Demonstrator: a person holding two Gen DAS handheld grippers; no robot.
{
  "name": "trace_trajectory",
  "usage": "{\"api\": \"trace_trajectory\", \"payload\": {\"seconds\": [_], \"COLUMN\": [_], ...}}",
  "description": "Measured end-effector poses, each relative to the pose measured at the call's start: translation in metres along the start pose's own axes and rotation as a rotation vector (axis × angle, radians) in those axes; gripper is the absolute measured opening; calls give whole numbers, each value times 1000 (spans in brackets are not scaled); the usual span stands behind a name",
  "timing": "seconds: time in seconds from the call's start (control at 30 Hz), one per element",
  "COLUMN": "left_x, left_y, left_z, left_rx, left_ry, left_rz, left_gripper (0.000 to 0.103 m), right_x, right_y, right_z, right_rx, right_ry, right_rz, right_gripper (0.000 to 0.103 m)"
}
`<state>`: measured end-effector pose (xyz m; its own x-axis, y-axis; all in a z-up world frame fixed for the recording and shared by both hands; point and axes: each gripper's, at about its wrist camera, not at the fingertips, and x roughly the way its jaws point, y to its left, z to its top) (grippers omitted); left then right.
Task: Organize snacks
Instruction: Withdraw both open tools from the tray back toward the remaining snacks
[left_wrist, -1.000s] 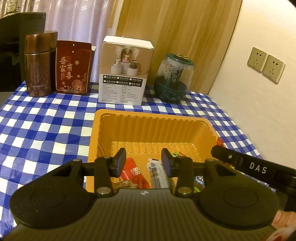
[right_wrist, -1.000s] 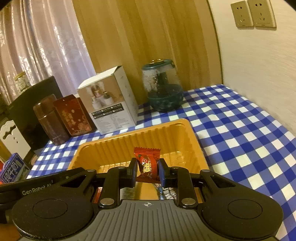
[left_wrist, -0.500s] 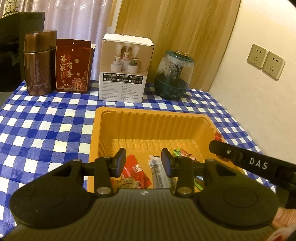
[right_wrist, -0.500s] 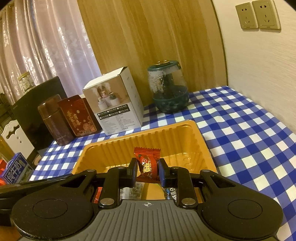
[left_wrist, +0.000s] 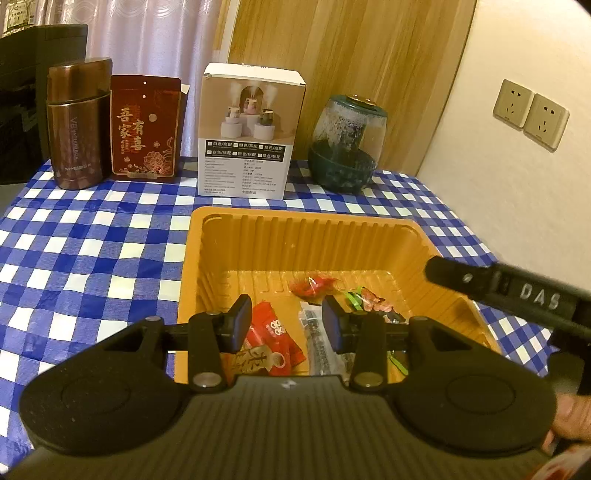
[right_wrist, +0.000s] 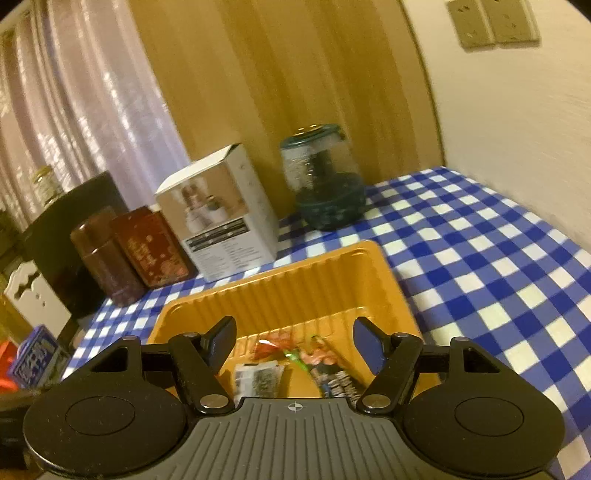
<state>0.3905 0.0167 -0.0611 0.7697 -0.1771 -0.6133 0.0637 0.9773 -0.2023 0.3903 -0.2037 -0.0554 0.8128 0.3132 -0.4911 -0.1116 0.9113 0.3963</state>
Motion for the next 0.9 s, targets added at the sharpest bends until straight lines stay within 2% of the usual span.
{"api": "trace_trajectory", "payload": {"seconds": [0.9], "left_x": [-12], "left_y": [-6], "left_z": [-8], "left_rx": [40], "left_ry": [-7], "left_rz": [6], "left_gripper": [38], "right_x": [-18], "right_y": [-13], "right_z": [0], "right_rx": [-2], "right_ry": [-26], "right_rz": [-46], "right_gripper": [70]}}
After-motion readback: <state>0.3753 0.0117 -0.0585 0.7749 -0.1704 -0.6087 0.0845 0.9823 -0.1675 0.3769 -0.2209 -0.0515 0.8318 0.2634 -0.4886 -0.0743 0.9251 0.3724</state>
